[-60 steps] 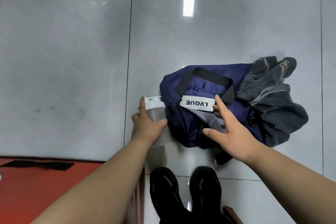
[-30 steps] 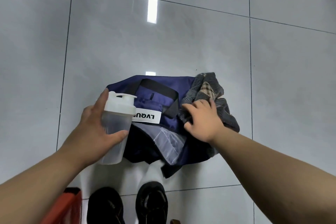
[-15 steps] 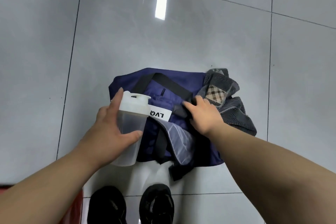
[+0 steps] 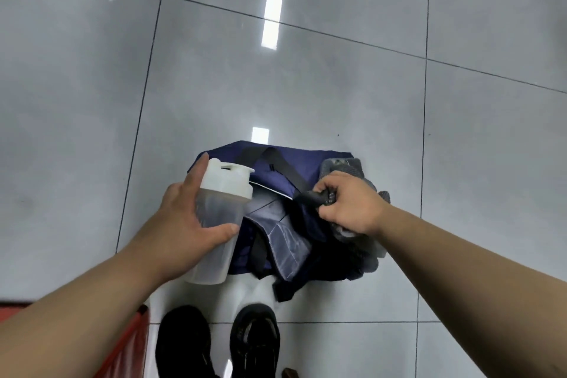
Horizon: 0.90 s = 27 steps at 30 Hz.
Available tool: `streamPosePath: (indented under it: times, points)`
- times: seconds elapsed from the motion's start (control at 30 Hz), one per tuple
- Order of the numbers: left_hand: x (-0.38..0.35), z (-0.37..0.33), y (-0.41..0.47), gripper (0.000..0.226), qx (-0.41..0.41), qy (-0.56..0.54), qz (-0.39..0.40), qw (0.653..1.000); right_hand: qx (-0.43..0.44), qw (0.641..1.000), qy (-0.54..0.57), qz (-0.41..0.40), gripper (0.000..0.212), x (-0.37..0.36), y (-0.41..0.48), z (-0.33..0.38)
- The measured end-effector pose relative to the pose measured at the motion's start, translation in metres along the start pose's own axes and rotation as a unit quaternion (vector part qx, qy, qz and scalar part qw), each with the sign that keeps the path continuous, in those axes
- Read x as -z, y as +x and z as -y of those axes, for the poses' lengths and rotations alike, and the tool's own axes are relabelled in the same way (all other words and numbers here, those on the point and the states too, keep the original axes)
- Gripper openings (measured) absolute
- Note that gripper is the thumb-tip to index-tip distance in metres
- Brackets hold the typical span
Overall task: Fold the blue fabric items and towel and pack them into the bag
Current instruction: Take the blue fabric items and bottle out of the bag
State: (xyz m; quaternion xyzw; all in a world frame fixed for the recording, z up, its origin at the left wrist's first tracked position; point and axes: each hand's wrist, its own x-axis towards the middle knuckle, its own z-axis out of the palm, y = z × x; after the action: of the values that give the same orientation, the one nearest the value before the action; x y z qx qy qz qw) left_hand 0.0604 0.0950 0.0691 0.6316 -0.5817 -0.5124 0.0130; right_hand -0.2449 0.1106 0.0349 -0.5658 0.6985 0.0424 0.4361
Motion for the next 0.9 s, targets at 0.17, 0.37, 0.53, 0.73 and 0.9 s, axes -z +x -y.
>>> streamPosePath:
  times: [0.17,0.37,0.53,0.73,0.9]
  points:
    - [0.043,-0.041,-0.045,0.112,-0.007,-0.008,-0.009,1.0,-0.032,0.996,0.079,-0.007,0.027,0.055,-0.064,0.051]
    - [0.126,-0.109,-0.132,0.111,-0.014,-0.031,-0.048,0.998,0.027,0.992,0.122,-0.011,0.028,0.129,-0.163,0.146]
    - [0.221,-0.164,-0.228,0.11,-0.021,-0.015,-0.086,0.996,0.064,0.986,0.154,-0.011,0.03,0.201,-0.244,0.239]
    - [0.315,-0.216,-0.351,0.111,-0.032,-0.05,-0.179,0.982,0.142,0.975,0.157,-0.061,0.03,0.291,-0.33,0.361]
    - [0.367,-0.234,-0.451,0.109,-0.049,-0.11,-0.273,0.954,0.223,0.958,0.165,-0.072,0.026,0.344,-0.41,0.456]
